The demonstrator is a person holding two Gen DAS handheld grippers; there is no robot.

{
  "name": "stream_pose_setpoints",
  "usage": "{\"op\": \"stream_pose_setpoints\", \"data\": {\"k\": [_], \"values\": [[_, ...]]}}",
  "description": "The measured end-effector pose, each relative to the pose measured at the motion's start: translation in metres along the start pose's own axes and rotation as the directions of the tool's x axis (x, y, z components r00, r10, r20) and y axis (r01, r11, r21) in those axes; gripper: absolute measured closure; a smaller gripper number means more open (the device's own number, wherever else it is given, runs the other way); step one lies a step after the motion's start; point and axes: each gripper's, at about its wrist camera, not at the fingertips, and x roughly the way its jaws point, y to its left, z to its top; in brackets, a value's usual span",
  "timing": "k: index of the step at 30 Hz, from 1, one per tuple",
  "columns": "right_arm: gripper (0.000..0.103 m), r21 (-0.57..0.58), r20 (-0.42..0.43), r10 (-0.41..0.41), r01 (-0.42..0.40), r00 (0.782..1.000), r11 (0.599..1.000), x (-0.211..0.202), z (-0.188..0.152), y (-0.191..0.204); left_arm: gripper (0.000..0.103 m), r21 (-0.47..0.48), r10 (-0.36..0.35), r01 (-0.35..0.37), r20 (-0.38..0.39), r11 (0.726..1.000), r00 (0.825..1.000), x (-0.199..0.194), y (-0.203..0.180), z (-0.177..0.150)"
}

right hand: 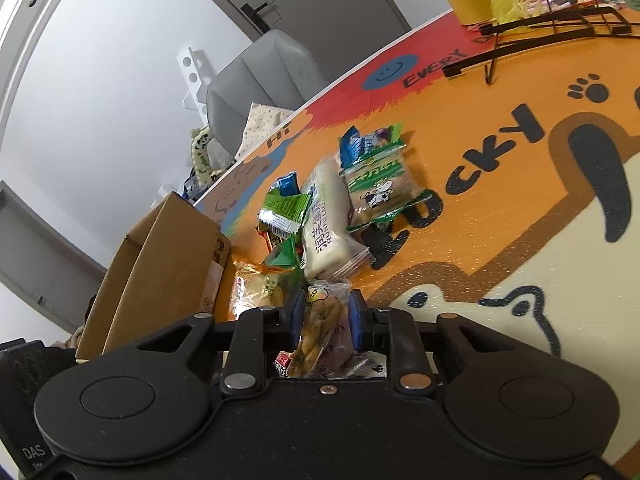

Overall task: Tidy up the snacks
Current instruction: 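Close left tool on the yellow rice cake while right tool grips the clear snack bag, then carry the yellow rice cake with left tool while right tool carries the snack bag to the box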

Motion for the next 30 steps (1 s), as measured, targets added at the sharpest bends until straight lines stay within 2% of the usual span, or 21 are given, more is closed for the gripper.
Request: {"op": "stream_pose_setpoints", "data": {"k": [2, 12, 20, 30], "values": [[0.083, -0.001, 0.013, 0.0, 0.0, 1.0, 1.0, -0.004, 0.001, 0.0, 0.065, -0.016, -0.028, 0.028, 0.011, 0.999, 1.0, -0.004, 0.001, 0.0], [0.083, -0.026, 0.075, 0.015, -0.013, 0.997, 1.0, -0.021, 0.009, 0.017, 0.066, -0.001, -0.037, 0.038, 0.129, 0.999, 0.991, -0.049, -0.002, 0.013], [0.083, -0.082, 0.098, 0.028, -0.021, 0.995, 0.996, -0.028, 0.012, 0.045, 0.066, -0.005, -0.016, 0.017, 0.188, 1.0, 0.982, -0.08, 0.003, 0.025], [0.083, -0.148, 0.105, 0.07, -0.054, 0.992, 0.987, -0.03, 0.016, 0.086, 0.066, -0.035, 0.053, -0.045, 0.251, 0.998, 0.967, -0.12, 0.024, 0.04]]}}
